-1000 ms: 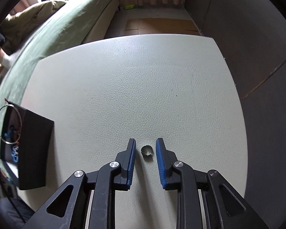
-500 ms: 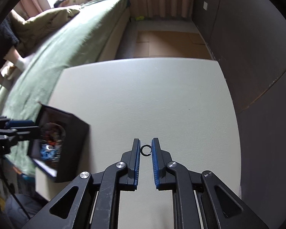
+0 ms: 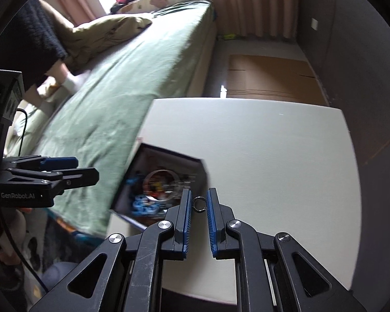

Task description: Organize jewelry

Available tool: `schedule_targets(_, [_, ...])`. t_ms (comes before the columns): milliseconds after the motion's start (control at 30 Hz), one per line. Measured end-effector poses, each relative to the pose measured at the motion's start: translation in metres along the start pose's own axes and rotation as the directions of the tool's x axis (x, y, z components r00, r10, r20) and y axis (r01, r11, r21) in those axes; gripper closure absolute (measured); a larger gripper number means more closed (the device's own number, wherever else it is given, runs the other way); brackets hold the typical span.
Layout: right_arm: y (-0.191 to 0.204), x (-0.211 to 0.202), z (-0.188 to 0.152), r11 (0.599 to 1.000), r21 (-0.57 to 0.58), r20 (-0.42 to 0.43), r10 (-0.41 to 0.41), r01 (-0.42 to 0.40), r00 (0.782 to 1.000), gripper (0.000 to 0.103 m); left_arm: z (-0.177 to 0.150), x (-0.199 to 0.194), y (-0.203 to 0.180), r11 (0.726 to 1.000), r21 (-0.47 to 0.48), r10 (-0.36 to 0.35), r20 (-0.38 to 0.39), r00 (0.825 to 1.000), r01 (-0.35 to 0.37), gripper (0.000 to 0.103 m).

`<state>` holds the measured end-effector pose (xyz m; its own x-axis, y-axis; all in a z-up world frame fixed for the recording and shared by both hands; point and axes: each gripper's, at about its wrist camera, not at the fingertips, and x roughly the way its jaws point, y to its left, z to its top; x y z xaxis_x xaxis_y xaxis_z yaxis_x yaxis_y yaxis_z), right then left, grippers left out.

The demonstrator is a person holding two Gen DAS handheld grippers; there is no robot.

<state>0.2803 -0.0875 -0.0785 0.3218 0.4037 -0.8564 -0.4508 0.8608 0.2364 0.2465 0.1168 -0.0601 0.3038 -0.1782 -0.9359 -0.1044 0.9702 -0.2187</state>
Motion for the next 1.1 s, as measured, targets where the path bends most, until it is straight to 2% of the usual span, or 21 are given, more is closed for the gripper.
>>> schedule_targets(133, [0.021, 0.007, 0.003, 1.0, -0.029, -0.029, 0.004, -0.005, 1.0, 0.088, -0.01, -0.014, 0.015, 1.0, -0.025, -0.013, 0.038, 0.999, 0.014, 0.028])
schedule_targets(200, [0.027, 0.005, 0.004, 0.999, -0.04, -0.038, -0.015, 0.013, 0.999, 0.071, -0.016, -0.019, 0.019, 0.999, -0.03, -0.029, 0.06, 0.998, 0.031, 0.028])
schedule_targets(233, [0.028, 0.002, 0.003, 0.999, -0.041, -0.028, -0.016, 0.014, 0.999, 0.051, -0.019, -0.023, 0.021, 0.998, -0.032, -0.044, 0.073, 0.996, 0.046, 0.028])
schedule_targets(267, [0.028, -0.003, 0.002, 0.999, -0.036, -0.011, -0.013, 0.012, 1.0, 0.037, -0.023, -0.025, 0.022, 0.998, -0.033, -0.054, 0.083, 0.995, 0.057, 0.028])
schedule_targets(367, [0.023, -0.015, -0.004, 1.0, -0.003, 0.016, 0.005, -0.005, 1.0, 0.035, -0.032, -0.033, 0.025, 0.996, -0.043, -0.079, 0.108, 0.991, 0.084, 0.028])
schedule_targets(500, [0.016, -0.033, -0.012, 0.999, 0.04, 0.039, -0.027, 0.025, 0.999, 0.033, -0.043, -0.044, 0.024, 0.994, -0.043, -0.094, 0.145, 0.985, 0.102, 0.028])
schedule_targets(567, [0.012, -0.046, -0.02, 0.998, 0.058, 0.064, -0.041, 0.037, 0.997, 0.014, -0.049, -0.05, 0.021, 0.993, -0.035, -0.102, 0.163, 0.981, 0.109, 0.026])
schedule_targets(767, [-0.005, -0.074, -0.044, 0.991, 0.127, 0.099, -0.05, 0.037, 0.994, 0.008, -0.068, -0.068, 0.004, 0.993, 0.012, -0.113, 0.226, 0.968, 0.113, 0.018])
schedule_targets(833, [-0.011, -0.084, -0.055, 0.989, 0.149, 0.117, -0.039, 0.021, 0.992, 0.0, -0.073, -0.074, -0.001, 0.993, 0.026, -0.121, 0.249, 0.961, 0.118, 0.016])
schedule_targets(1100, [-0.025, -0.11, -0.091, 0.982, 0.178, 0.148, -0.096, 0.069, 0.984, 0.0, -0.098, -0.099, -0.023, 0.993, 0.081, -0.105, 0.347, 0.932, 0.082, 0.003])
